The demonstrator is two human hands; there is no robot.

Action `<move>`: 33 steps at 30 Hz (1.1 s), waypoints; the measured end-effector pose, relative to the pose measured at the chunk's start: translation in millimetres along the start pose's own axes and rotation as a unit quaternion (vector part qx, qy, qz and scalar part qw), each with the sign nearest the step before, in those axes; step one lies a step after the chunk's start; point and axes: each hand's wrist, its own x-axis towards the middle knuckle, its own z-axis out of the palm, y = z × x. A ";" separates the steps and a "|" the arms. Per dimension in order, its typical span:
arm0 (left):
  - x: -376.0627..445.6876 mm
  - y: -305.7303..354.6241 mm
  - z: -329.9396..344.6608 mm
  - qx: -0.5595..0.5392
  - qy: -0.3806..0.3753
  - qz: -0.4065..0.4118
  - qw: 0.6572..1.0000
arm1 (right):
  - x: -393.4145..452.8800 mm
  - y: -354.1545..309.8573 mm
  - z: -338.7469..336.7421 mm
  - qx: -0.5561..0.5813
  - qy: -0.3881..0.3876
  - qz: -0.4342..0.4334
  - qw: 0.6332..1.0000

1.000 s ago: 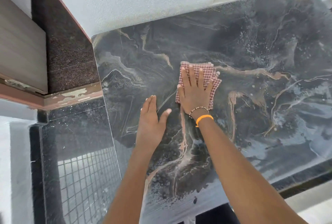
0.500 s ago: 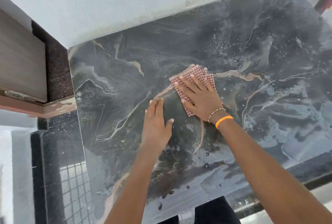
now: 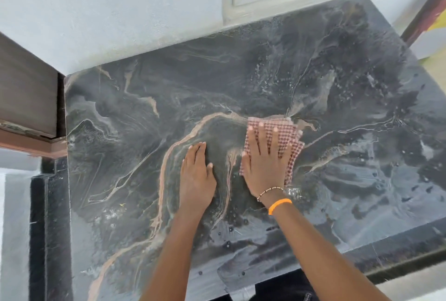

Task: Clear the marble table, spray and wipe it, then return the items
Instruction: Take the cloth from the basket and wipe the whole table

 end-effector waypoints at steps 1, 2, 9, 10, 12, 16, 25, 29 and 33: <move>2.4 3.2 2.7 -0.020 0.025 -0.012 0.999 | 4.6 -9.4 2.6 -0.015 -0.005 -0.057 0.998; 3.7 5.2 3.6 -0.034 0.045 -0.023 0.998 | 11.5 -17.8 2.5 -0.026 -0.012 -0.112 0.993; 25.6 38.4 22.9 0.084 0.011 0.007 0.996 | 115.7 31.6 -29.2 -0.039 -0.027 -0.245 0.968; 27.2 42.1 25.7 0.100 -0.007 0.012 0.995 | 127.9 48.3 -33.5 -0.037 -0.020 -0.215 0.976; 28.5 47.9 29.4 0.111 -0.023 0.000 0.994 | 144.4 84.6 -42.4 -0.029 -0.008 -0.146 0.989; 30.1 51.7 28.1 0.073 -0.025 -0.034 0.996 | 135.1 136.1 -52.1 -0.001 0.013 -0.028 1.000; 39.3 54.8 25.3 0.033 0.008 -0.065 0.997 | 81.0 43.0 -25.5 -0.027 -0.025 -0.141 0.989; 56.1 62.7 26.2 0.060 0.023 -0.060 0.996 | 136.2 7.4 -33.1 -0.045 -0.069 -0.292 0.953; 90.8 84.1 21.9 0.086 -0.008 -0.047 0.995 | 224.7 29.9 -50.4 -0.052 -0.033 -0.288 0.956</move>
